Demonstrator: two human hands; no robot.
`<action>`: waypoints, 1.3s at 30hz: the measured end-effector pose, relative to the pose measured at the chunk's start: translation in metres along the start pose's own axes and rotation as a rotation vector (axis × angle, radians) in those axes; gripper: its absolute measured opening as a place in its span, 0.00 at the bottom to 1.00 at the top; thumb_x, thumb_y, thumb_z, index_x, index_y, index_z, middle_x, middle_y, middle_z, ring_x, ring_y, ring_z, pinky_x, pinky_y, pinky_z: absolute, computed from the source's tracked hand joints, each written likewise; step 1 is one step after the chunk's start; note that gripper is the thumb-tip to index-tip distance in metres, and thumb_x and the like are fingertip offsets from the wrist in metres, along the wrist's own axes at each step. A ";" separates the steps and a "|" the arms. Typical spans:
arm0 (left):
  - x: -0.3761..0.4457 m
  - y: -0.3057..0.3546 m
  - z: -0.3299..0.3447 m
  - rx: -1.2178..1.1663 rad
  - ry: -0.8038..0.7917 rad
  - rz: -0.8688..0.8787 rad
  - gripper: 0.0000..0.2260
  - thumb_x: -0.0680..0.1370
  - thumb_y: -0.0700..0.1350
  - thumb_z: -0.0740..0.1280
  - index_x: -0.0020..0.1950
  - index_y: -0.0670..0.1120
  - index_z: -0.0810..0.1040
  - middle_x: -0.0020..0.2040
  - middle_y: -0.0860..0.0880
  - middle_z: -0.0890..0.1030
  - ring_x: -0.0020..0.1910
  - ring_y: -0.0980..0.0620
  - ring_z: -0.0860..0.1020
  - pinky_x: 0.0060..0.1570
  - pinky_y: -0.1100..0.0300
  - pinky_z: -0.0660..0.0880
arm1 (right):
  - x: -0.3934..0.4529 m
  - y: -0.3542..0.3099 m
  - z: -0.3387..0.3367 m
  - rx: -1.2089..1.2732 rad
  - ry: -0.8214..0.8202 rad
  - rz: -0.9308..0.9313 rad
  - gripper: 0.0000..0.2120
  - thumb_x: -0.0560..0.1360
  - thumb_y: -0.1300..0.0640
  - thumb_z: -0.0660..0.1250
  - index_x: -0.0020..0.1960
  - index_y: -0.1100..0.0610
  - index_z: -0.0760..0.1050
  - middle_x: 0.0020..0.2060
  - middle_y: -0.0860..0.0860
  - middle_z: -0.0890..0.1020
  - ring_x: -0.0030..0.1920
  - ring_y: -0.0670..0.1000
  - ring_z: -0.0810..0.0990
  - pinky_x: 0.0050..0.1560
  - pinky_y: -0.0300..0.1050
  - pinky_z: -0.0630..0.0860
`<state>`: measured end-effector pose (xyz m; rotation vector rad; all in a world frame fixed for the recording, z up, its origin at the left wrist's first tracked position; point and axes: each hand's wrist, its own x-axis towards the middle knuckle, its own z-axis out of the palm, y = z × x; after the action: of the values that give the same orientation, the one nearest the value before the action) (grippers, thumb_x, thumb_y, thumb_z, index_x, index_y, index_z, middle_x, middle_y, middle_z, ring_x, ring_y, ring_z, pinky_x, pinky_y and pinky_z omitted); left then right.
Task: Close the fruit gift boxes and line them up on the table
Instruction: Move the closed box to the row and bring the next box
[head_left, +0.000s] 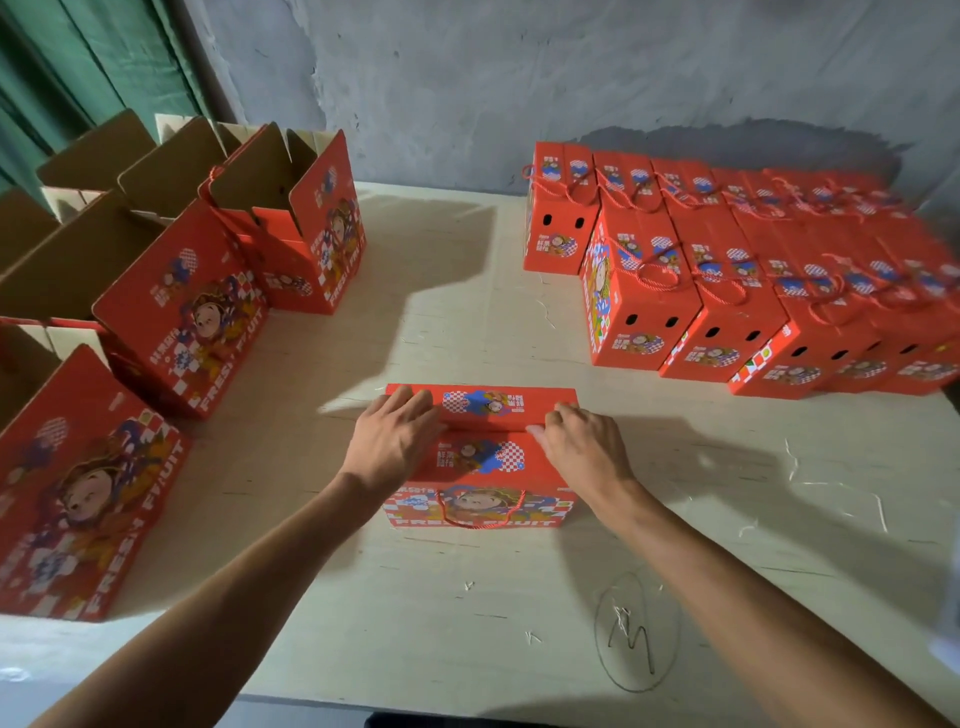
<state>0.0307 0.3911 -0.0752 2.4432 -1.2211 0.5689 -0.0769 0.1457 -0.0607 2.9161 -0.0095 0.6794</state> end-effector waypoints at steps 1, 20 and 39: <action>-0.002 0.000 0.001 -0.008 -0.001 0.014 0.07 0.80 0.46 0.70 0.43 0.46 0.79 0.42 0.47 0.77 0.41 0.43 0.74 0.37 0.49 0.73 | -0.003 0.000 0.003 0.012 0.009 -0.013 0.15 0.67 0.55 0.84 0.35 0.63 0.82 0.32 0.58 0.82 0.30 0.57 0.82 0.24 0.46 0.78; -0.015 0.000 0.011 -0.527 0.119 -0.604 0.08 0.78 0.49 0.75 0.51 0.46 0.85 0.50 0.52 0.78 0.49 0.54 0.77 0.51 0.52 0.77 | -0.027 0.019 0.014 0.577 0.044 0.388 0.05 0.76 0.58 0.76 0.44 0.60 0.84 0.56 0.52 0.86 0.57 0.53 0.84 0.57 0.47 0.80; -0.031 0.006 0.026 -1.047 0.064 -1.287 0.14 0.76 0.59 0.74 0.42 0.49 0.85 0.38 0.51 0.87 0.42 0.48 0.87 0.44 0.52 0.84 | -0.027 -0.004 0.042 0.827 -0.177 0.924 0.19 0.84 0.41 0.57 0.58 0.54 0.79 0.52 0.56 0.85 0.52 0.60 0.82 0.52 0.51 0.79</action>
<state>0.0141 0.3959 -0.1123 1.6866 0.2597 -0.3197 -0.0825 0.1431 -0.1099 3.6557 -1.4983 0.5975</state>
